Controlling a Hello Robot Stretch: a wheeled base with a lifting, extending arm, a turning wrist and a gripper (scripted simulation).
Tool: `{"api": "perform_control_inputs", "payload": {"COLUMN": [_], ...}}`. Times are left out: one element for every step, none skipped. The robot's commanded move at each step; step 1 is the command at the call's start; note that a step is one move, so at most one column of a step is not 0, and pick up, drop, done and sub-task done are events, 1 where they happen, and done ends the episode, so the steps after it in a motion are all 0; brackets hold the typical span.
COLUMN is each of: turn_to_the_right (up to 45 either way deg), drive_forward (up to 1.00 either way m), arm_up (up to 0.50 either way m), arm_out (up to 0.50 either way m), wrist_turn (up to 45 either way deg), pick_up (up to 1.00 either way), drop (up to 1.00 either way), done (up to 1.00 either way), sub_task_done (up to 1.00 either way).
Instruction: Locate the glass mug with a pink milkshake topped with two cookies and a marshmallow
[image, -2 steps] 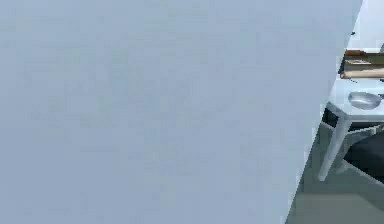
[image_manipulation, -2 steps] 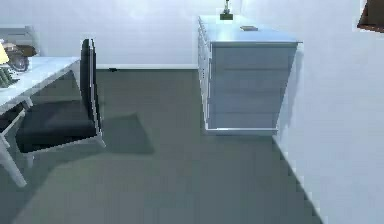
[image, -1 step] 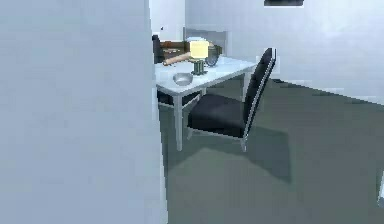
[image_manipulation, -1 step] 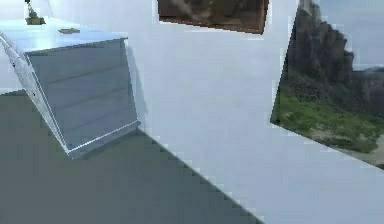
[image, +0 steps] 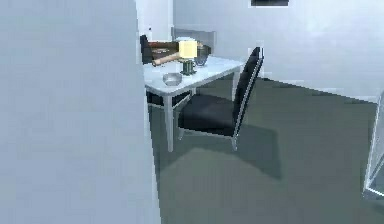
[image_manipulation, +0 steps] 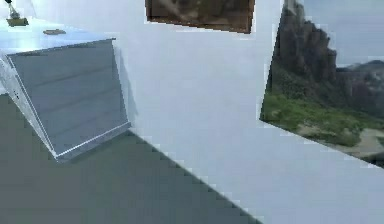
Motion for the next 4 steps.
{"api": "perform_control_inputs", "payload": {"turn_to_the_right": [0.0,12.0,0.0,-45.0], "drive_forward": [1.0,0.0,0.15,0.0], "arm_up": [0.0,0.0,0.0,0.0], "arm_out": [0.0,0.0,0.0,0.0], "wrist_turn": [0.0,0.0,0.0,0.0], "pick_up": [0.0,0.0,0.0,0.0], "drop": [0.0,0.0,0.0,0.0], "done": [0.0,0.0,0.0,0.0], "sub_task_done": [0.0,0.0,0.0,0.0]}}
